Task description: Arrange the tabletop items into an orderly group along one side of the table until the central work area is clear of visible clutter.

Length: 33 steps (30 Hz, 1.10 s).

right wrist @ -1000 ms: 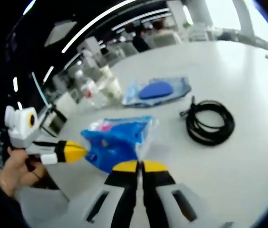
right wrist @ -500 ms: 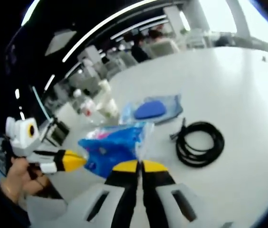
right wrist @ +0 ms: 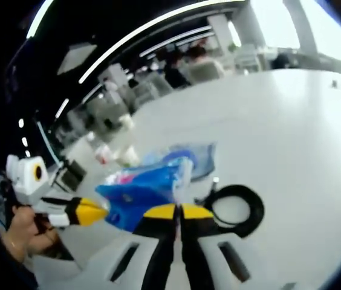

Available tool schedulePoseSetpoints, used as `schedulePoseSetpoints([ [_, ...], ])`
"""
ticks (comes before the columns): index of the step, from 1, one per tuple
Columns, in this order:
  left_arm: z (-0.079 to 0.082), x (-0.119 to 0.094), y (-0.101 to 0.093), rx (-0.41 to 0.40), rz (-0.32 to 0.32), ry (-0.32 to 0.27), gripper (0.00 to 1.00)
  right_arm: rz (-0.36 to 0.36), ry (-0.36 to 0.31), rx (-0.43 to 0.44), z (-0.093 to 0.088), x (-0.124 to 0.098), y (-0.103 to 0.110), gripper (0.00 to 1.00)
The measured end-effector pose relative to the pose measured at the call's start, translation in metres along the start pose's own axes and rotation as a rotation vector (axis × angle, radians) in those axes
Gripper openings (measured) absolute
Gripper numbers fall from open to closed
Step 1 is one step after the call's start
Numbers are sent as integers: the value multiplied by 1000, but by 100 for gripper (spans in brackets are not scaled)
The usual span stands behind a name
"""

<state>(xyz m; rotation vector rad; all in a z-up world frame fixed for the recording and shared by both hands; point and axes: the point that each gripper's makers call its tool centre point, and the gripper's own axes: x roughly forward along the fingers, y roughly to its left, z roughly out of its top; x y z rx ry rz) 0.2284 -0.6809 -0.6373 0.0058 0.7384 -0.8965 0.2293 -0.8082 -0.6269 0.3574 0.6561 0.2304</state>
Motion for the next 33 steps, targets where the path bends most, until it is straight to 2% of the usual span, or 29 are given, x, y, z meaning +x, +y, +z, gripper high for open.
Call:
schedulePoseSetpoints([
  [11, 30, 36, -10, -40, -31, -30, 0, -28, -31, 16, 25, 2, -34, 0],
  [24, 48, 82, -23, -55, -59, -39, 0, -109, -72, -13, 47, 7, -80, 0],
  [28, 56, 98, -28, -72, -76, -54, 0, -131, -84, -2, 54, 9, -96, 0],
  [33, 62, 120, -29, -63, -62, -65, 0, -149, -108, 23, 61, 14, -114, 0],
])
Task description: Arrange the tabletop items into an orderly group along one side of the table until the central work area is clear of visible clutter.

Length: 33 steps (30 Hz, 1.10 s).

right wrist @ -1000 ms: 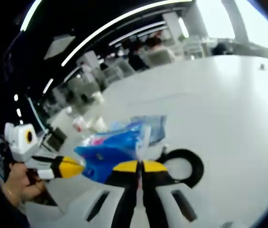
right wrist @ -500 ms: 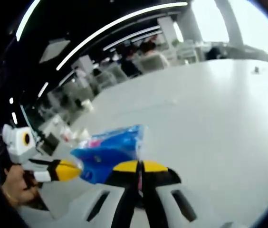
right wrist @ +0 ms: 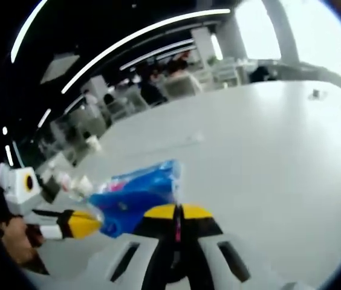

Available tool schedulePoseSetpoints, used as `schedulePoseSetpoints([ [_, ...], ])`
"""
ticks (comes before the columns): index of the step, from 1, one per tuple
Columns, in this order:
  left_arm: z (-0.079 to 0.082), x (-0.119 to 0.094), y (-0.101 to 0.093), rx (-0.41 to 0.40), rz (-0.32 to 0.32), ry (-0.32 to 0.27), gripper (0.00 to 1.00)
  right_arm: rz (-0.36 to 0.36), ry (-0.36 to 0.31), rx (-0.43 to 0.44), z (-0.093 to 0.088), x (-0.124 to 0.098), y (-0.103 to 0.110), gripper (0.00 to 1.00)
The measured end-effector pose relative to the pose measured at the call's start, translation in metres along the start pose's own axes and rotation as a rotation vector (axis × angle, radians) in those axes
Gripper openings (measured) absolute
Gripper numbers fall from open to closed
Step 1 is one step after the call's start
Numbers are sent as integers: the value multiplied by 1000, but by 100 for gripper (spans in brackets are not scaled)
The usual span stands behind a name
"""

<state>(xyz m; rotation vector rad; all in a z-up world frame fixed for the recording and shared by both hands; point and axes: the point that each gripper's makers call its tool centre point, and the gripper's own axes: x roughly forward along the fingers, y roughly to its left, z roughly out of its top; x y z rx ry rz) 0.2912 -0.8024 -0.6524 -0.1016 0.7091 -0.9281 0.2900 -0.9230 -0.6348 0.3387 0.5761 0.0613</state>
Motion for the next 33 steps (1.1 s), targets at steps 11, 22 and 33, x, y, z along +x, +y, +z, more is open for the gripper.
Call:
schedulePoseSetpoints([
  [11, 7, 37, 5, -32, 18, -23, 0, -52, -25, 8, 5, 25, -33, 0],
  [22, 15, 72, 16, -42, 70, -37, 0, -81, -13, 35, 1, 51, -64, 0],
  [33, 8, 88, 20, -40, 114, 0, 0, -87, 31, -7, -10, 73, -79, 0],
])
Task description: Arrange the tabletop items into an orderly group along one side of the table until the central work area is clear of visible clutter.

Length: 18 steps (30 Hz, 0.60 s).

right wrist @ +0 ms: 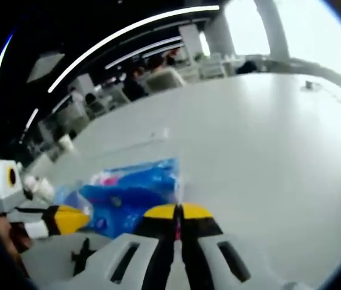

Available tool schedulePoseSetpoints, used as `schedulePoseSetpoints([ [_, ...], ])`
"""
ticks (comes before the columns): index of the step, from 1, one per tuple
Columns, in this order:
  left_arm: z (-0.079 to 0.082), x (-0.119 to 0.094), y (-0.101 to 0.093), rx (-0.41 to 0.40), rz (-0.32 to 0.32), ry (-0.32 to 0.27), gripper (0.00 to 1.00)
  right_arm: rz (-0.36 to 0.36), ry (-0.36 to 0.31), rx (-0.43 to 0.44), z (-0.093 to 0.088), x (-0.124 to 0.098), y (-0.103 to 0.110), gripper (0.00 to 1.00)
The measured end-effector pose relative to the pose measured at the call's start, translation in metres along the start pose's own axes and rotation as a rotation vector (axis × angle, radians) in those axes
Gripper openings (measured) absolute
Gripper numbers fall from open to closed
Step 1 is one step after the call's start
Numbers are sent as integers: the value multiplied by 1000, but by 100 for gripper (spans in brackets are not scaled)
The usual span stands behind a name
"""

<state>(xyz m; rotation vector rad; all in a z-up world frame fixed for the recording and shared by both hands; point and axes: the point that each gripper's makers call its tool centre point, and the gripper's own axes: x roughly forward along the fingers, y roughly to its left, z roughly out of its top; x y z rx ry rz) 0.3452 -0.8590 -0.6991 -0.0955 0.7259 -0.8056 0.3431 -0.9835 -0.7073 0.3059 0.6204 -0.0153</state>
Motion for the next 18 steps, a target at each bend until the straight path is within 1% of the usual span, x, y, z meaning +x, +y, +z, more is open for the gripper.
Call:
schedulePoseSetpoints([
  [3, -2, 4, -1, 23, 11, 11, 0, 1, 4, 1, 0, 5, -4, 0],
  [6, -3, 9, 3, 18, 21, 19, 0, 5, 7, 20, 2, 13, -9, 0],
  [9, -6, 12, 4, 25, 21, 38, 0, 15, 16, -1, -2, 18, -11, 0],
  [12, -9, 15, 9, 46, 39, 55, 0, 20, 38, 2, -8, 18, -12, 0],
  [14, -11, 16, 11, 44, 43, 64, 0, 29, 36, 8, -9, 19, -13, 0],
  [16, -13, 16, 11, 38, 40, 71, 0, 35, 28, -7, -7, 21, -14, 0],
  [18, -14, 16, 10, 49, 45, 70, 0, 39, 28, -7, -7, 21, -13, 0],
])
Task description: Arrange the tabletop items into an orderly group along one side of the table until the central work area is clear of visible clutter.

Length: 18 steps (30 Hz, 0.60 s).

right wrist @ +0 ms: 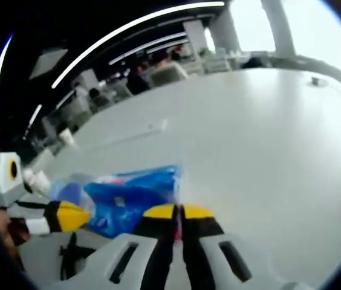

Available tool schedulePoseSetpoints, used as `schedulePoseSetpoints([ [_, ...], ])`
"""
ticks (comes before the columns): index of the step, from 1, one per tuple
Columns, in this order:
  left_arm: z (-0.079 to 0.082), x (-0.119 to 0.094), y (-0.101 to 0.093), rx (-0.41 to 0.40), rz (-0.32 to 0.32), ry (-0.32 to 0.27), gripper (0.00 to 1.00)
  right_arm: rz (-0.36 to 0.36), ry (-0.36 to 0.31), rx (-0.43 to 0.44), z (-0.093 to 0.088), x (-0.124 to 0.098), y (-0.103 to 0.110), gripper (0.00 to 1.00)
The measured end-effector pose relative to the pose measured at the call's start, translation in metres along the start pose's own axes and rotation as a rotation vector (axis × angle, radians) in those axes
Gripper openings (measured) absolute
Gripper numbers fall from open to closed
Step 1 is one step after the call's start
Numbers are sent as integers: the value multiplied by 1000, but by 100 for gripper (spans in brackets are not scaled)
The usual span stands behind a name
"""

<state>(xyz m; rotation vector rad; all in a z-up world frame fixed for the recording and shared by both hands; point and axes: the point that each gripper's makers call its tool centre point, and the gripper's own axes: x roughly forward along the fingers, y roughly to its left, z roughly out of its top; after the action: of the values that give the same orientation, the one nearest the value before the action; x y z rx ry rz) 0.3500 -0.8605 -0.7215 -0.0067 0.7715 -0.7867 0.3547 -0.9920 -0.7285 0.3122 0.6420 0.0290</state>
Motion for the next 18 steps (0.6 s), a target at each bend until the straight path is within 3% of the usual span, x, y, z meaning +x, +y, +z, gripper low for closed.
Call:
schedulePoseSetpoints([
  [2, 3, 2, 0, 43, 8, -10, 1, -4, 2, -9, 0, 0, 0, 0],
  [7, 1, 0, -2, 50, 2, -1, 3, -11, 35, -18, -6, 5, -1, 3],
  [13, 7, -11, -1, 81, 20, -15, 16, -15, 57, -15, -10, 3, -1, 8],
  [15, 11, -17, -5, 49, -7, -36, 19, -16, 54, -9, -9, 2, -2, 12],
  [18, 19, -23, -10, 63, -36, -69, 22, -21, 40, -9, -4, -3, -4, 19],
])
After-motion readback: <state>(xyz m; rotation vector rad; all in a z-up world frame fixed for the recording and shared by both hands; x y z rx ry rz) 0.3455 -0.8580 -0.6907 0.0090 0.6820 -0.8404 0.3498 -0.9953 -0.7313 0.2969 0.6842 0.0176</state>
